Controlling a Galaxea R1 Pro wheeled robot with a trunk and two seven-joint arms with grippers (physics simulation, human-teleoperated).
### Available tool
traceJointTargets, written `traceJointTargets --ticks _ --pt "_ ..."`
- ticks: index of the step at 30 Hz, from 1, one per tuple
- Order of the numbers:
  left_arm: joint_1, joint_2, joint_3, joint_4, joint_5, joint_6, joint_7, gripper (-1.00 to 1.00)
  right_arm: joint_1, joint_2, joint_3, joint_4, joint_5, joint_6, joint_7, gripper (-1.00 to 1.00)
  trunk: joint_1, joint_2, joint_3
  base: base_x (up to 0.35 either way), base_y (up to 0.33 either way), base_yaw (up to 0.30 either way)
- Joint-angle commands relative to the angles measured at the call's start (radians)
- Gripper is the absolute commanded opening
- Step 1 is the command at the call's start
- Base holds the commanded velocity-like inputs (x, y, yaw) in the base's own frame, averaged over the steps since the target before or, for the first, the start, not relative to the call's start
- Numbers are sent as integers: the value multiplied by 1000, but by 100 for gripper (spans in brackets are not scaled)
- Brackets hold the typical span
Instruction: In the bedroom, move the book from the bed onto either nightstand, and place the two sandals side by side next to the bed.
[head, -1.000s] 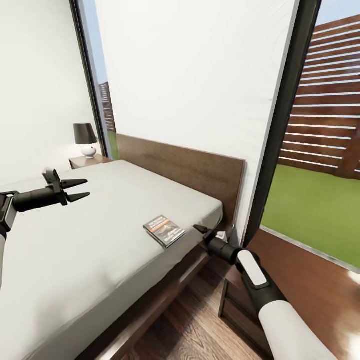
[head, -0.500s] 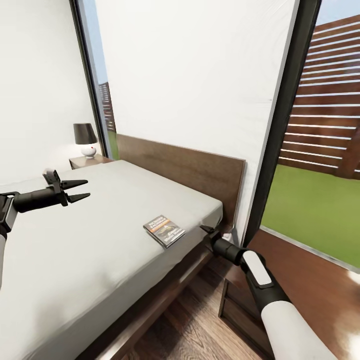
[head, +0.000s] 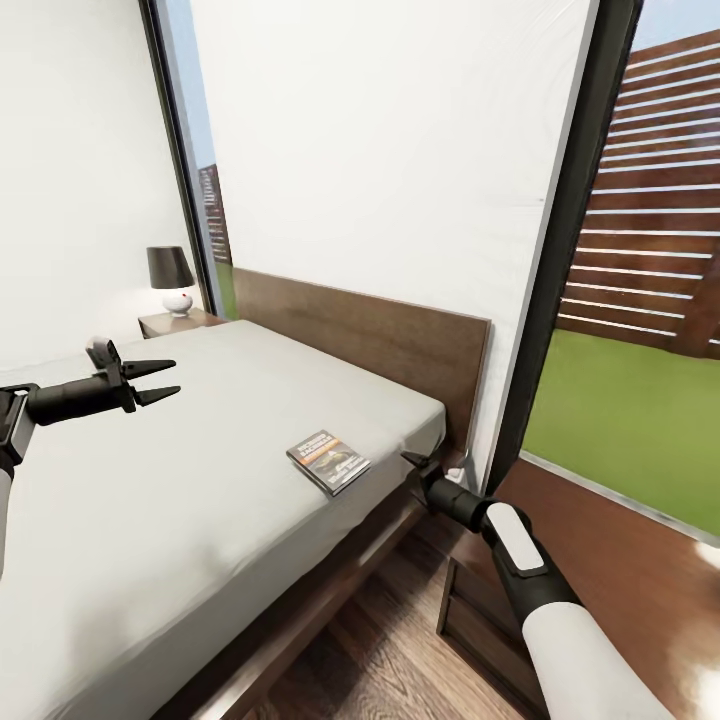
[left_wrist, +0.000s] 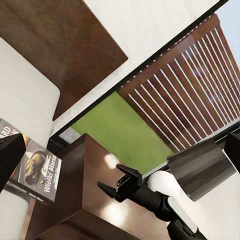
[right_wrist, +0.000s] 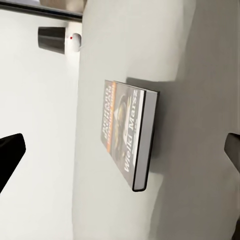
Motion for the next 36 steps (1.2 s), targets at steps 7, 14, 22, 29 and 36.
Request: traceJointTargets --ticks 7,14,22,29,36 --pt "-1 -1 4 0 -11 10 -8 100 -1 3 3 46 3 7 4 100 0 0 -1 0 0 0" --pt "-1 4 4 0 -11 10 -8 100 -1 4 9 97 1 6 7 100 0 0 -1 0 0 0" --pt "0 13 4 2 -11 10 -8 100 -1 4 11 112 0 6 6 100 0 0 -1 0 0 0" --pt "-1 16 4 3 -11 10 -8 100 -1 4 12 114 -3 6 7 100 0 0 -1 0 0 0" --pt "-1 16 4 4 -11 10 -8 100 -1 5 12 114 -4 6 9 100 0 0 -1 0 0 0"
